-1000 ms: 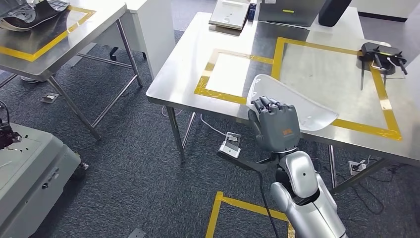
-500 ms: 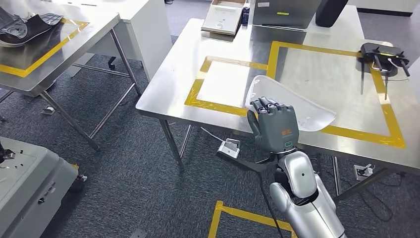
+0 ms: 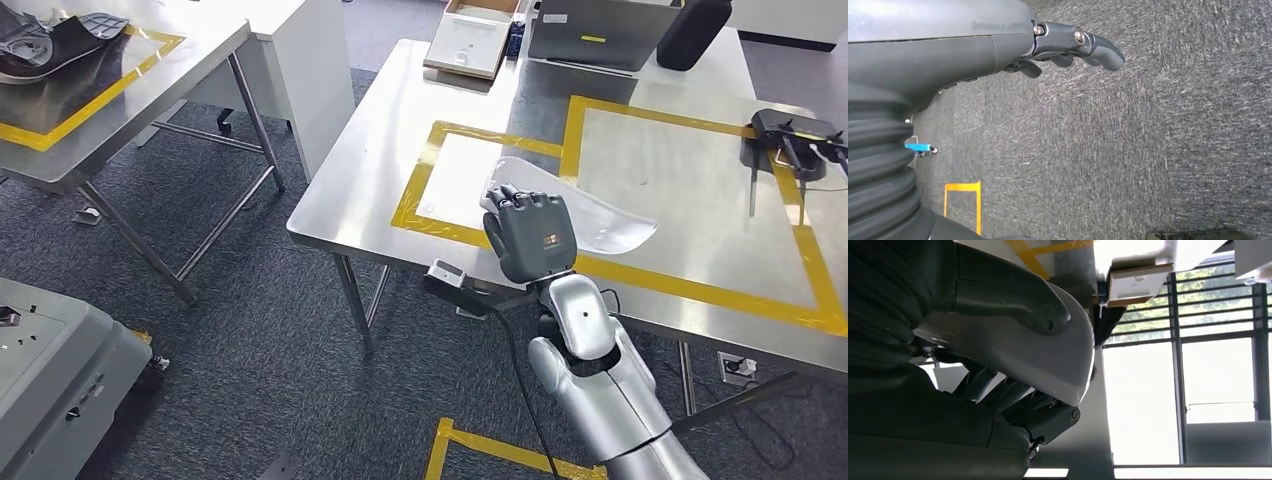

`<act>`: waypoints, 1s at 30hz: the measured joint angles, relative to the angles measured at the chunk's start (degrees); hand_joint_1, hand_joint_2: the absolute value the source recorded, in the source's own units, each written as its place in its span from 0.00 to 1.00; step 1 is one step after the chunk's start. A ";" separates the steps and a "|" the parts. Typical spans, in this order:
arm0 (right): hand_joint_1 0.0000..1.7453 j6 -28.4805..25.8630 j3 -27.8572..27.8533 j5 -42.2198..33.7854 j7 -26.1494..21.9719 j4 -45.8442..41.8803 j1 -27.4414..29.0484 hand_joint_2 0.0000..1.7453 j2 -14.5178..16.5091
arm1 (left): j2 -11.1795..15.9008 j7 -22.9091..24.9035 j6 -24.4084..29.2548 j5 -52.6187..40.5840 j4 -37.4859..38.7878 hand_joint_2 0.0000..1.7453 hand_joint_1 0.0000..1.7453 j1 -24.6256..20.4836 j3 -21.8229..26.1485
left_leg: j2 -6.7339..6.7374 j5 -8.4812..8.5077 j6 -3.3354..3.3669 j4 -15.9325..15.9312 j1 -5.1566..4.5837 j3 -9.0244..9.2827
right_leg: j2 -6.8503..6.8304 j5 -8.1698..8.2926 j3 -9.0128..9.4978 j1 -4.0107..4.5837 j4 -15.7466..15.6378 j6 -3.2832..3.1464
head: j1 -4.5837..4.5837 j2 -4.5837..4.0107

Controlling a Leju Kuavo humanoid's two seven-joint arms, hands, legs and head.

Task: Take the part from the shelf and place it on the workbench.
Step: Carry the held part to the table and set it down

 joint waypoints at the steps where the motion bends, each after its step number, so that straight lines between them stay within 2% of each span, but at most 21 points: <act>1: 0.96 0.39 0.01 -0.05 0.26 2.85 -1.93 1.00 0.96 | -0.06 0.16 -0.21 -0.21 0.00 1.00 0.00 -0.20 -0.12 | -0.01 -0.31 -0.10 0.03 0.00 0.40 | 0.00 2.46 0.54 0.01 -2.93 -0.21 | 0.01 0.00; 2: 0.96 0.69 0.02 -0.01 0.44 5.94 -4.14 1.00 2.02 | -0.15 0.27 -0.33 -0.37 0.00 1.00 0.00 -0.44 -0.23 | -0.01 -0.61 -0.26 0.05 -0.01 0.75 | -0.01 5.59 1.70 0.05 -6.96 -0.47 | 0.03 0.00; 3: 0.96 0.96 0.04 0.03 0.56 9.28 -6.61 1.00 3.13 | -0.25 0.35 -0.42 -0.47 0.01 1.00 0.00 -0.74 -0.32 | -0.04 -0.89 -0.50 0.10 -0.07 1.00 | -0.02 7.65 2.80 0.19 -10.65 -0.72 | 0.04 0.00; 4: 0.96 1.30 0.08 0.14 0.70 12.87 -9.15 1.00 4.42 | -0.33 0.44 -0.49 -0.57 0.01 1.00 0.00 -1.08 -0.38 | -0.05 -1.14 -0.82 0.07 -0.12 1.13 | -0.01 8.76 3.66 0.35 -13.30 -0.97 | 0.05 0.00; 5: 0.96 1.69 0.12 0.37 0.97 16.46 -11.58 1.00 5.68 | -0.42 0.51 -0.61 -0.66 0.01 1.00 0.00 -1.36 -0.40 | -0.04 -1.23 -1.19 0.16 -0.18 1.23 | 0.01 9.17 4.12 0.46 -14.76 -1.23 | 0.07 0.00; 6: 0.96 2.19 0.15 0.60 1.26 19.99 -13.83 1.00 6.96 | -0.47 0.58 -0.76 -0.73 0.02 1.00 0.00 -1.56 -0.41 | -0.04 -1.17 -1.64 0.31 -0.25 1.35 | 0.05 8.81 4.29 0.55 -15.10 -1.49 | 0.04 0.00; 8: 0.96 3.11 0.16 1.13 1.90 26.03 -17.40 1.00 9.33 | -0.52 0.68 -1.04 -0.84 0.01 1.00 0.00 -1.75 -0.43 | 0.01 -1.38 -2.39 0.89 -0.23 1.54 | 0.12 9.45 5.05 0.34 -15.42 -2.24 | 0.04 0.00; 9: 0.96 3.64 0.17 1.36 2.20 28.69 -19.06 1.00 10.41 | -0.54 0.68 -1.15 -0.90 0.01 1.00 0.00 -1.84 -0.44 | 0.04 -2.06 -2.64 1.94 -0.21 1.14 | 0.11 9.48 5.45 0.25 -15.48 -2.60 | -0.07 0.00; 10: 0.96 4.29 0.18 1.56 2.57 31.02 -20.62 1.00 11.35 | -0.55 0.68 -1.30 -0.98 0.01 1.00 0.00 -1.97 -0.47 | 0.07 -3.30 -2.78 4.04 -0.14 0.10 | 0.10 9.48 5.79 0.17 -15.53 -2.89 | -0.17 0.00; 12: 0.96 6.23 0.20 1.84 3.57 35.55 -23.56 1.00 12.82 | -0.56 0.68 -1.73 -1.29 0.03 1.00 0.00 -2.19 -0.65 | 0.10 -6.43 -3.02 10.87 -0.02 -3.75 | 0.05 9.21 6.04 0.21 -15.54 -3.24 | -0.41 0.00; 13: 0.96 7.26 0.21 1.85 4.08 37.62 -24.71 1.00 13.33 | -0.57 0.71 -1.96 -1.46 0.04 1.00 0.00 -2.23 -0.78 | 0.11 -7.53 -3.19 14.07 0.03 -5.81 | 0.05 9.08 6.11 0.24 -15.53 -3.31 | -0.43 0.00; 14: 0.96 8.22 0.21 1.79 4.56 39.47 -25.67 1.00 13.69 | -0.58 0.78 -2.13 -1.64 0.06 1.00 0.00 -2.24 -0.92 | 0.11 -7.71 -3.31 15.74 0.06 -7.19 | 0.06 8.93 6.22 0.26 -15.50 -3.33 | -0.44 0.00; 15: 0.96 9.09 0.21 1.72 4.99 41.14 -26.50 1.00 13.97 | -0.60 0.86 -2.28 -1.82 0.08 1.00 0.00 -2.24 -1.06 | 0.11 -6.73 -3.46 15.35 0.09 -7.58 | 0.08 8.76 6.39 0.23 -15.42 -3.27 | -0.44 0.00; 16: 0.96 9.83 0.21 1.67 5.40 42.51 -27.29 1.00 14.17 | -0.60 0.97 -2.40 -1.96 0.10 1.00 0.00 -2.28 -1.16 | 0.12 -4.65 -3.56 12.77 0.14 -6.86 | 0.13 8.55 6.60 0.17 -15.30 -3.15 | -0.43 0.00; 17: 0.96 10.51 0.21 1.68 5.79 43.77 -28.10 1.00 14.33 | -0.60 1.09 -2.57 -2.09 0.11 1.00 0.00 -2.34 -1.25 | 0.13 -1.97 -3.66 8.75 0.20 -5.44 | 0.17 8.27 6.80 0.09 -15.12 -2.97 | -0.44 0.00; 18: 0.96 11.07 0.21 1.75 6.10 44.93 -28.91 1.00 14.45 | -0.63 1.20 -2.79 -2.18 0.14 1.00 0.00 -2.43 -1.32 | 0.14 -0.30 -3.69 4.95 0.19 -4.07 | 0.22 8.01 6.92 0.08 -14.87 -2.73 | -0.46 0.00; 19: 0.96 11.53 0.21 1.83 6.33 45.95 -29.68 1.00 14.53 | -0.67 1.34 -3.02 -2.23 0.18 1.00 0.00 -2.55 -1.39 | 0.16 0.54 -3.44 2.22 0.16 -2.99 | 0.27 7.78 6.90 0.11 -14.66 -2.46 | -0.49 0.00; 21: 0.96 12.17 0.21 2.01 6.51 47.69 -30.72 1.00 14.58 | -0.83 1.73 -3.41 -2.29 0.27 1.00 0.00 -2.67 -1.62 | 0.15 0.68 -2.78 0.59 0.10 -2.27 | 0.30 7.42 6.74 0.34 -14.36 -2.14 | -0.51 0.00; 22: 0.96 12.42 0.21 2.05 6.50 48.38 -31.03 1.00 14.58 | -0.90 1.90 -3.52 -2.33 0.31 1.00 0.00 -2.68 -1.73 | 0.12 1.02 -2.52 0.60 0.14 -2.16 | 0.30 7.41 6.67 0.46 -14.34 -2.43 | -0.49 0.00; 25: 0.96 12.97 0.21 2.24 6.35 49.87 -31.63 1.00 14.58 | -1.09 2.06 -3.75 -2.62 0.35 1.00 0.00 -2.70 -1.91 | -0.08 1.50 -2.39 0.53 0.16 -2.11 | 0.23 7.56 6.83 0.65 -14.54 -3.54 | -0.44 0.00; 30: 0.96 13.50 0.21 2.67 6.00 51.35 -32.53 1.00 14.62 | -1.44 2.00 -4.38 -2.77 0.37 1.00 0.00 -2.80 -2.24 | -0.16 1.28 -1.76 0.53 0.06 -2.09 | 0.16 7.63 7.23 0.66 -15.23 -3.37 | -0.42 0.00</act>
